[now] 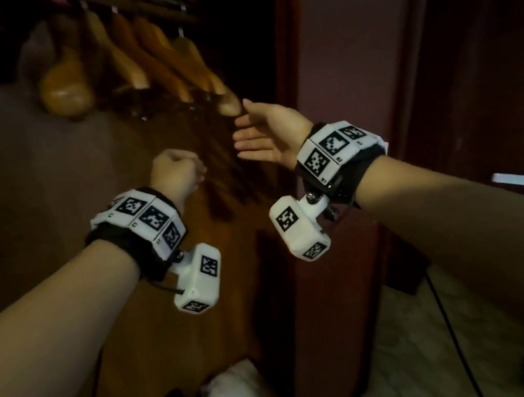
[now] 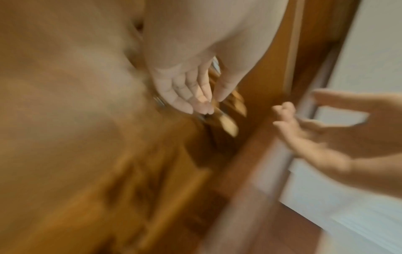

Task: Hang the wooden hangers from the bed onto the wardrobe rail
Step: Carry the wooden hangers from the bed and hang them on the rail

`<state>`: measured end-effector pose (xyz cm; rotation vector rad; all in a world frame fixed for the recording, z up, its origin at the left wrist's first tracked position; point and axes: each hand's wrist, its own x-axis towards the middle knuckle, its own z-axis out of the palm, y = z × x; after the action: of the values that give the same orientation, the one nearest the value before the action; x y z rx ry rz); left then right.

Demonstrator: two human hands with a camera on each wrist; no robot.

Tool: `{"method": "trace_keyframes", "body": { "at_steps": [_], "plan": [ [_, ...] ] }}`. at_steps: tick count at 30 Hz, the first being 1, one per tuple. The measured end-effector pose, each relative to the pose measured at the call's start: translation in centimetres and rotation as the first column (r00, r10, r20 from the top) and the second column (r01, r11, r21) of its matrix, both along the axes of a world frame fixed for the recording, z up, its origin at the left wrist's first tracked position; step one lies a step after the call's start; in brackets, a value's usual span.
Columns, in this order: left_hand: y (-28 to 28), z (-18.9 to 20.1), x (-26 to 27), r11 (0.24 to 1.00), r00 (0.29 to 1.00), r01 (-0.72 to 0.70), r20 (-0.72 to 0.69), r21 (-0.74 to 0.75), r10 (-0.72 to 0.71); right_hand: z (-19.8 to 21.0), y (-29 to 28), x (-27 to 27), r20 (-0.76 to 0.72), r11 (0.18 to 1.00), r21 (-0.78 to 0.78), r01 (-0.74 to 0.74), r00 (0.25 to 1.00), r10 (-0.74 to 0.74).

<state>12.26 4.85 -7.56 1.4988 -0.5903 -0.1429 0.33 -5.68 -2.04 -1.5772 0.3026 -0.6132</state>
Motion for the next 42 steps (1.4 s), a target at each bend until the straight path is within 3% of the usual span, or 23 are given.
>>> {"method": "trace_keyframes", "body": {
  "at_steps": [7, 12, 16, 21, 29, 33, 36, 42],
  "plan": [
    [-11.4, -0.4, -14.1, 0.965, 0.964, 0.263, 0.032, 0.003, -0.263, -3.1, -9.6, -14.8, -0.06, 0.943, -0.015, 0.332, 0.941, -0.333],
    [-20.7, -3.7, -27.7, 0.881, 0.881, 0.472, -0.037, 0.023, -0.471, -6.4, -16.8, -30.7, -0.104, 0.84, 0.042, 0.541, 0.838, -0.535],
    [-28.5, -7.1, -40.9, 0.786, 0.788, 0.614, -0.112, 0.07, -0.605, -9.7, -22.2, -45.6, -0.199, 0.697, 0.103, 0.709, 0.702, -0.684],
    [-36.0, -11.2, -57.8, 0.617, 0.624, 0.78, -0.209, 0.105, -0.753, -13.7, -24.9, -63.5, -0.27, 0.397, 0.176, 0.901, 0.432, -0.861],
    [-46.3, -18.5, -79.2, 0.38, 0.414, 0.909, -0.283, 0.171, -0.865, -21.7, -28.8, -86.3, -0.409, 0.013, 0.237, 0.972, 0.112, -0.906],
    [-52.9, -23.2, -87.6, 0.3, 0.344, 0.937, -0.341, 0.178, -0.875, -26.1, -32.9, -94.6, -0.49, -0.142, 0.142, 0.98, -0.055, -0.87],
    [-57.8, -26.7, -93.0, 0.259, 0.334, 0.938, -0.399, 0.231, -0.854, -30.1, -35.9, -100.1, -0.571, -0.255, 0.172, 0.952, -0.114, -0.813],
    [-63.7, -35.3, -101.6, 0.198, 0.385, 0.897, -0.479, 0.395, -0.789, -40.4, -39.5, -108.9, -0.762, -0.35, 0.152, 0.924, -0.117, -0.637]
  ]
}}
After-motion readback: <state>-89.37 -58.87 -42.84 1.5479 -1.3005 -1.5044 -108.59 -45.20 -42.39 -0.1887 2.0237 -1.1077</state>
